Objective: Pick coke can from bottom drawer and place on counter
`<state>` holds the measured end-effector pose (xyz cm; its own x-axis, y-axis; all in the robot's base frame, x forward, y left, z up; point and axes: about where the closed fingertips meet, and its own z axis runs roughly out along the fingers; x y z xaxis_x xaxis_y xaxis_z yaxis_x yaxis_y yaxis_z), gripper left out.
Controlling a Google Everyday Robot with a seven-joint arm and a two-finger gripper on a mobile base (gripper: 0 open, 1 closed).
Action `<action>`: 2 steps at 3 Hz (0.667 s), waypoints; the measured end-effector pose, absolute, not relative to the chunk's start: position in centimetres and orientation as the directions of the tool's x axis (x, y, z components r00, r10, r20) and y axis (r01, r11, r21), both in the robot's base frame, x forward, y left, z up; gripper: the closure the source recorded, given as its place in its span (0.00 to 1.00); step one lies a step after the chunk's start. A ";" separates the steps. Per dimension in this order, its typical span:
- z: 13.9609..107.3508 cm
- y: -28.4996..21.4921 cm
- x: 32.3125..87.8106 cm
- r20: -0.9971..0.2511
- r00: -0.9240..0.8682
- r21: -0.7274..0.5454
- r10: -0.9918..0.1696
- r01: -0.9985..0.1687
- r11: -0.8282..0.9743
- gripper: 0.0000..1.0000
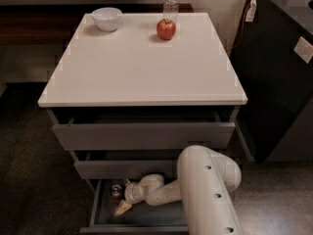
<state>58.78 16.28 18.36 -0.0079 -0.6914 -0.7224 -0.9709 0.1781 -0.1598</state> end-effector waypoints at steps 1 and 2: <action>18.5 16.9 58.8 -0.725 0.003 -0.169 -0.689 -0.970 0.173 0.17; 18.5 17.4 58.7 -0.726 0.009 -0.173 -0.687 -0.970 0.170 0.41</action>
Offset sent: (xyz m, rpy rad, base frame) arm -0.0001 0.0136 0.0041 0.0072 -0.0236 0.0111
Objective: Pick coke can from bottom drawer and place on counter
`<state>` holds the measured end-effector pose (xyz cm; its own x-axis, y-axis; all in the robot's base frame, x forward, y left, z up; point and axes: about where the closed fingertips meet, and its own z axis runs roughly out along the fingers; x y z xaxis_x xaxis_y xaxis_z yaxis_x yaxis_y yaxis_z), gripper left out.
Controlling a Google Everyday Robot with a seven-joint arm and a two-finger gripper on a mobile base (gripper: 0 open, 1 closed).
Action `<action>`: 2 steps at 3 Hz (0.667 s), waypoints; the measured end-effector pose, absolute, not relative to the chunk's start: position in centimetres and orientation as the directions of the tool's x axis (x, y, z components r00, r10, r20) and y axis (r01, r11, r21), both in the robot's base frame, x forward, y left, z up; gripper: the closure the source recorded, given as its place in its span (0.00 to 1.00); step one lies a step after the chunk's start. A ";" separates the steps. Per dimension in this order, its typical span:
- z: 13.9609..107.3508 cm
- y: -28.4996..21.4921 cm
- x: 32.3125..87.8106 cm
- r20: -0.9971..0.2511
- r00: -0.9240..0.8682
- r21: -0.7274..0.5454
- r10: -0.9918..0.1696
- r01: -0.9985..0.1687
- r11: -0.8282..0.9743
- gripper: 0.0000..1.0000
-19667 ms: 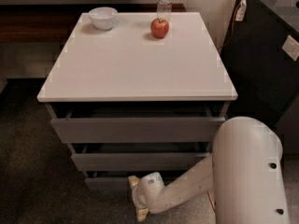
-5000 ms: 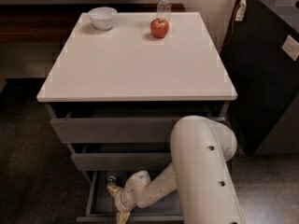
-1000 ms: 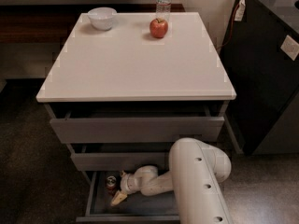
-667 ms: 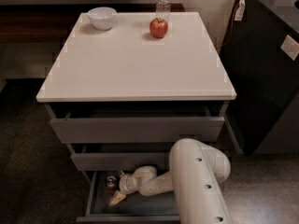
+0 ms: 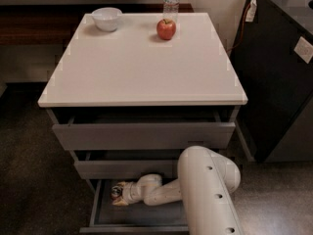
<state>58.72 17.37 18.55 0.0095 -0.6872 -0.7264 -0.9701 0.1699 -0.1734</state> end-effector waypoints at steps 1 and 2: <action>19.1 17.9 58.2 -0.722 0.025 -0.185 -0.691 -0.970 0.158 0.72; 20.2 18.7 56.9 -0.714 0.054 -0.203 -0.698 -0.970 0.133 1.00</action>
Offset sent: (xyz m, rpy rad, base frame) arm -0.0237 0.0152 0.0242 -0.0233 -0.0437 0.0436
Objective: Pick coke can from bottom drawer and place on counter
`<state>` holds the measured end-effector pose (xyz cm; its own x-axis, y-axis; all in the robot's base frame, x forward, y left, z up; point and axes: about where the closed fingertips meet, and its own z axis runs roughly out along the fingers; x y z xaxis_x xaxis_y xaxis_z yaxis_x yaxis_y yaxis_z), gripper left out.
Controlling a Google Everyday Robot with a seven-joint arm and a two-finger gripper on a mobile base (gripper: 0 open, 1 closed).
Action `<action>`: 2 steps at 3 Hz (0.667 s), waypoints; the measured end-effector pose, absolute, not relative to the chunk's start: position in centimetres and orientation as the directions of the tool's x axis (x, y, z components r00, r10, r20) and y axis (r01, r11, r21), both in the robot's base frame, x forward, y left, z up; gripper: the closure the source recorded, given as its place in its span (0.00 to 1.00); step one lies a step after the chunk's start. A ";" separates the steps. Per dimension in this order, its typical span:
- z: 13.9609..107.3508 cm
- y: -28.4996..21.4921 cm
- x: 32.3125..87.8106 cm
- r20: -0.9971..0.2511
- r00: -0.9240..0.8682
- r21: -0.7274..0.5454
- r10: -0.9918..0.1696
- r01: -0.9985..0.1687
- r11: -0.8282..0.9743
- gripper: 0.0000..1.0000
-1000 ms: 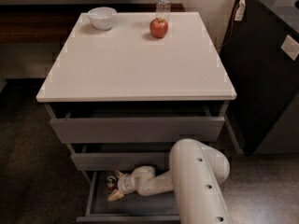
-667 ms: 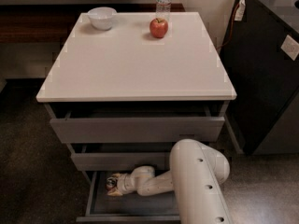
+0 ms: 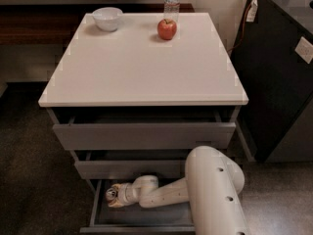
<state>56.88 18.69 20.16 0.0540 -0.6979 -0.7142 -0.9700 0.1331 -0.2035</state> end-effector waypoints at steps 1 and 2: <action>20.9 19.1 55.7 -0.708 0.071 -0.214 -0.703 -0.970 0.117 1.00; 21.4 19.6 54.5 -0.703 0.087 -0.224 -0.706 -0.969 0.103 1.00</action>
Offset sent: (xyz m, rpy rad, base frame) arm -0.0398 0.0113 0.0205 -0.0226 -0.0343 0.0407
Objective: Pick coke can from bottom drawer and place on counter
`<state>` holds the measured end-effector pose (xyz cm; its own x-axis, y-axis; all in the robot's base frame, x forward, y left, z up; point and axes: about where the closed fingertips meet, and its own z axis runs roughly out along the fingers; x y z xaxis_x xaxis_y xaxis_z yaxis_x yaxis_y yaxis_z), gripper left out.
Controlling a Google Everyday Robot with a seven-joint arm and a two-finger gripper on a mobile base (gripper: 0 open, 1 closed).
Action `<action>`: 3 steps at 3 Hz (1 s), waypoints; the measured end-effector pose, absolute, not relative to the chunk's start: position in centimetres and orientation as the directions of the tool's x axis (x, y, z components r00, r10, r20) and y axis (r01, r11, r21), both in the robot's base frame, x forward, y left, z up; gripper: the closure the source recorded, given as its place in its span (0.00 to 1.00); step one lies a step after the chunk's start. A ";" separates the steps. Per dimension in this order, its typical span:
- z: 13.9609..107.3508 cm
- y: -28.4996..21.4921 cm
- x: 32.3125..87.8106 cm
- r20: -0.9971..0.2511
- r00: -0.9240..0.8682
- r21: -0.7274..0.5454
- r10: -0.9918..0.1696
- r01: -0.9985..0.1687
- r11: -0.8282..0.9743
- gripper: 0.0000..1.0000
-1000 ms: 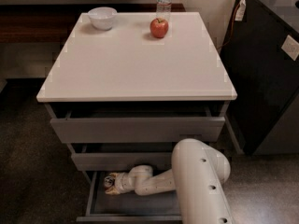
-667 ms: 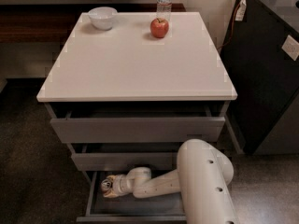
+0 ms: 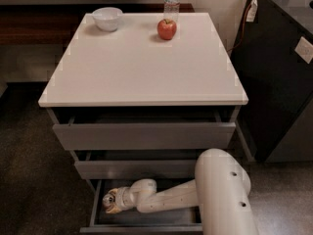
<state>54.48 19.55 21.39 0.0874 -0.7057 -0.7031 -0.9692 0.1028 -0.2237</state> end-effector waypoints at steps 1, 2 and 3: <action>23.1 19.8 53.4 -0.695 0.123 -0.258 -0.708 -0.962 0.086 1.00; 24.9 20.0 52.6 -0.686 0.156 -0.293 -0.711 -0.953 0.073 1.00; 26.8 19.9 51.8 -0.674 0.183 -0.324 -0.715 -0.944 0.064 1.00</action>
Offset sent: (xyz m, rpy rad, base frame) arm -0.0268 0.0041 0.0576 -0.0217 -0.1168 0.0368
